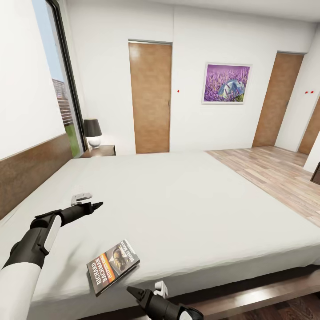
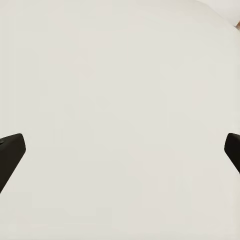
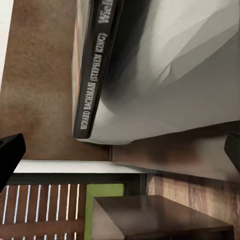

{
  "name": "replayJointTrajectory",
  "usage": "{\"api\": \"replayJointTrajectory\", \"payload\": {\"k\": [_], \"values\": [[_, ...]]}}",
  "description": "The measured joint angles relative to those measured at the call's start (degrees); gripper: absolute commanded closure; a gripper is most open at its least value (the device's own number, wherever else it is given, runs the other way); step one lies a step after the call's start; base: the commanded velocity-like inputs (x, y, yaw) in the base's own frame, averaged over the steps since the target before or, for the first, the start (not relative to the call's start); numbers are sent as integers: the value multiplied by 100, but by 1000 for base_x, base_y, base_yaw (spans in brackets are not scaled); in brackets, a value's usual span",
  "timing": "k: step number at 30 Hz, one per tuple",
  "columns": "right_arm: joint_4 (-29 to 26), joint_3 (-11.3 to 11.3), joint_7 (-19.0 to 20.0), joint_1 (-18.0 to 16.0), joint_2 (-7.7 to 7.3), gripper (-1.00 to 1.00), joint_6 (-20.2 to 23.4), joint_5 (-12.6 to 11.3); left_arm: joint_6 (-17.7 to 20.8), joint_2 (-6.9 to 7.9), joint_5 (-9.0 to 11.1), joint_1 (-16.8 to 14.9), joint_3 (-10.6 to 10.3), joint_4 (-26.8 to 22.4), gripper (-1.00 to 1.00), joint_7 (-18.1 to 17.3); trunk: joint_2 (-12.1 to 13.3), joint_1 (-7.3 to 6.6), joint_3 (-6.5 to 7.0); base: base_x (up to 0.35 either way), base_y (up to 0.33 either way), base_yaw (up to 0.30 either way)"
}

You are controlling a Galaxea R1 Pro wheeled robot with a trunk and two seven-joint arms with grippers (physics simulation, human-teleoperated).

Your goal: In the bedroom, move the book from the bed onto either nightstand, and place the two sandals side by side next to the bed.

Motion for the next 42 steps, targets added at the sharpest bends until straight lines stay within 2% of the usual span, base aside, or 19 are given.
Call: {"api": "replayJointTrajectory", "payload": {"k": [7, 12, 19, 28, 42], "values": [[-75, 0, 8, -2, 0, -100, -1, -26, 1, 0, 1, 1, 0, 0, -100, 0, 0, 0, 0, 0, 0, 0], [-129, 0, -5, -5, 0, -100, -5, -384, 1, 0, 1, 0, 0, 0, -100, 0, 0, 0, 0, 0, 0, 0], [-165, 8, -21, -6, 0, -100, -8, -664, 1, 0, 0, 1, 0, 0, -100, 0, 0, 0, 0, 0, 0, 0], [-173, 9, -20, -6, 0, -100, -40, -774, 1, 0, 2, 2, 0, 0, -100, 0, 0, 0, 0, 0, 0, 0], [-137, 9, -11, -6, 0, -100, -73, -808, 1, -4, 1, 0, 0, 0, -100, 0, 0, 0, 0, 0, 0, 0]]}}
